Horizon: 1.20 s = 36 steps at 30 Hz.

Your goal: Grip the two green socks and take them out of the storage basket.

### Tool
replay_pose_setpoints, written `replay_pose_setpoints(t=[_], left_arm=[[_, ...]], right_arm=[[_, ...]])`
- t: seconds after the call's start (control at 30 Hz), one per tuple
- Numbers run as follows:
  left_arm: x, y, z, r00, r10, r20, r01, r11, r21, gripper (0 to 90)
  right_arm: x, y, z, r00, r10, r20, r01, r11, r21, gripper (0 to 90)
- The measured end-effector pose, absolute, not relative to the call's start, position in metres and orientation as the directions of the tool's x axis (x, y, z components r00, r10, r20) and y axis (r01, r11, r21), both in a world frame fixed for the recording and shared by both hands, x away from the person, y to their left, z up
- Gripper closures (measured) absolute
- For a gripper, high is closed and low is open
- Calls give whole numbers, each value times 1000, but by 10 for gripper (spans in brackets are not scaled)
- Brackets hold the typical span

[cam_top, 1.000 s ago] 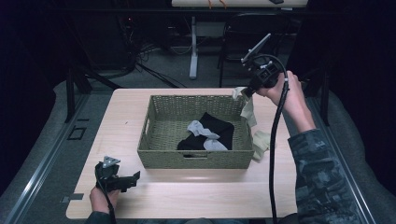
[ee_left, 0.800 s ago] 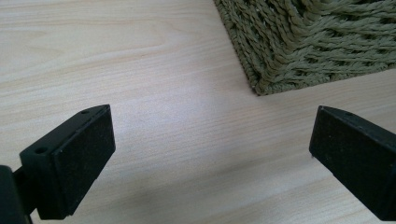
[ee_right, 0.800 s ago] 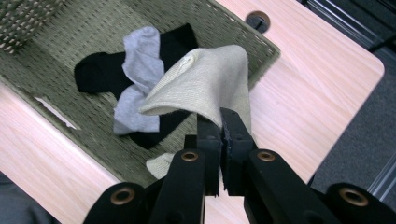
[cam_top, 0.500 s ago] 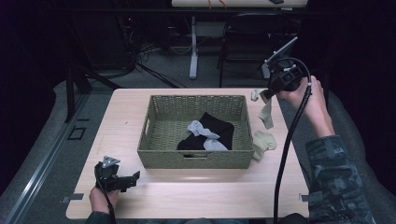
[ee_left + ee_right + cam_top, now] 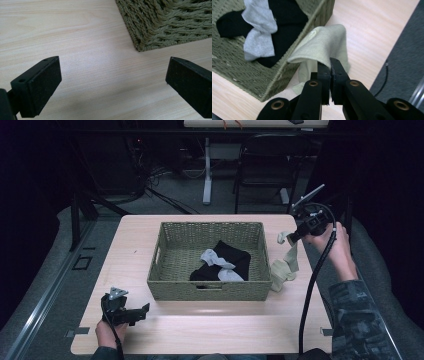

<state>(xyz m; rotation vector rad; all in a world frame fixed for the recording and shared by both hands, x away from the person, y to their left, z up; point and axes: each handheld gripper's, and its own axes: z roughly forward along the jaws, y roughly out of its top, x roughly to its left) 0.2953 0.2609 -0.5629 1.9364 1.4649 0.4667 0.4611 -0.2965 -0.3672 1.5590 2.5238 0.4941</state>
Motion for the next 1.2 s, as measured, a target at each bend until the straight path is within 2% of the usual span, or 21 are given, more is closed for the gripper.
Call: replay_pose_setpoints(t=[0.7, 0.8, 0.97, 1.2], left_arm=[[295, 260, -563, 312, 945, -101, 711, -161, 684, 2], [295, 261, -563, 311, 945, -100, 710, -161, 685, 1], [295, 260, -563, 311, 945, -101, 710, -161, 685, 2], [295, 260, -563, 312, 945, -100, 708, -161, 687, 1]], right_arm=[[466, -304, -484, -402, 910, 102, 896, 368, 249, 856], [465, -304, -494, -389, 914, 117, 902, 353, 248, 764], [456, -306, -486, -383, 914, 136, 899, 335, 283, 462], [428, -308, -464, -412, 900, 140, 871, 344, 350, 195]])
